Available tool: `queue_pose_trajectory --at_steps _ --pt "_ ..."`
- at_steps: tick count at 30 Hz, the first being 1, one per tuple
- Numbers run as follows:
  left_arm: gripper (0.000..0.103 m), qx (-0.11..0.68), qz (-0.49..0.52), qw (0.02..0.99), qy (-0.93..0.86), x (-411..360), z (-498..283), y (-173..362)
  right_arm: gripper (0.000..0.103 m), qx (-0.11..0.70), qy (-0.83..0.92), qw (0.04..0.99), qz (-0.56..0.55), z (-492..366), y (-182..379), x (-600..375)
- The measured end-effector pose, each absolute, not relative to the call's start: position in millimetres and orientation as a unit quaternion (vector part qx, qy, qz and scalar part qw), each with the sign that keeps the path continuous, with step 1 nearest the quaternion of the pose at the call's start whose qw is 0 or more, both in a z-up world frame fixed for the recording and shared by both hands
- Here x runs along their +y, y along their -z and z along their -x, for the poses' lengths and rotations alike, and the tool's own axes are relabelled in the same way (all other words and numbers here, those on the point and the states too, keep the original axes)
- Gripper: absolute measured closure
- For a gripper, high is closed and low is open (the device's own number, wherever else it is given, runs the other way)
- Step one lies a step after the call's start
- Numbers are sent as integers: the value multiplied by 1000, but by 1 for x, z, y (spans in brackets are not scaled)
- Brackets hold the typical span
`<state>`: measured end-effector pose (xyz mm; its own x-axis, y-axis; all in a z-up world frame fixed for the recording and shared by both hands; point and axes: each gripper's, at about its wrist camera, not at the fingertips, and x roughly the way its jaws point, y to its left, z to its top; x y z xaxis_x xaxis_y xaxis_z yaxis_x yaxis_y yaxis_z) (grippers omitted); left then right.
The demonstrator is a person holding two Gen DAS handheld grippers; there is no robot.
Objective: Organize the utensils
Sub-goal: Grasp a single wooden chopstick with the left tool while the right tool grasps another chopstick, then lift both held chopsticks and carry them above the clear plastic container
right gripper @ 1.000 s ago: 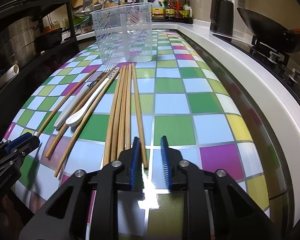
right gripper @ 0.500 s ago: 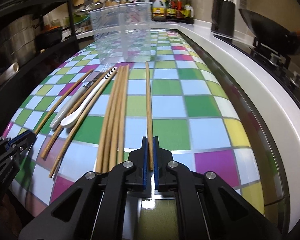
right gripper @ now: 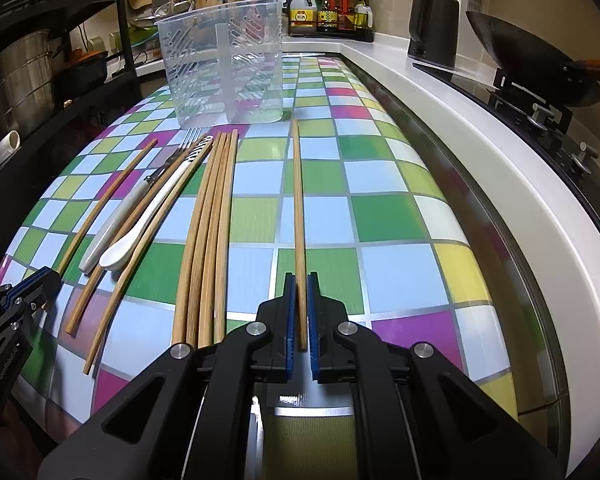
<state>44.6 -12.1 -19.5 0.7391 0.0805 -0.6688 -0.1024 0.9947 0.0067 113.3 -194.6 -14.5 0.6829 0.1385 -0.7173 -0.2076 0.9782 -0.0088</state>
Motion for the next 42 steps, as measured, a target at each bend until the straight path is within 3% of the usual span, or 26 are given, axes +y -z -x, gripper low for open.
queue_pose_trajectory --at_steps 33,42 --pt "98 366 11 930 -31 -13 -52 17 98 389 -72 917 43 -105 6 -193" --pt "98 306 5 951 -32 -11 -36 -8 98 354 -68 932 31 -105 -23 -205"
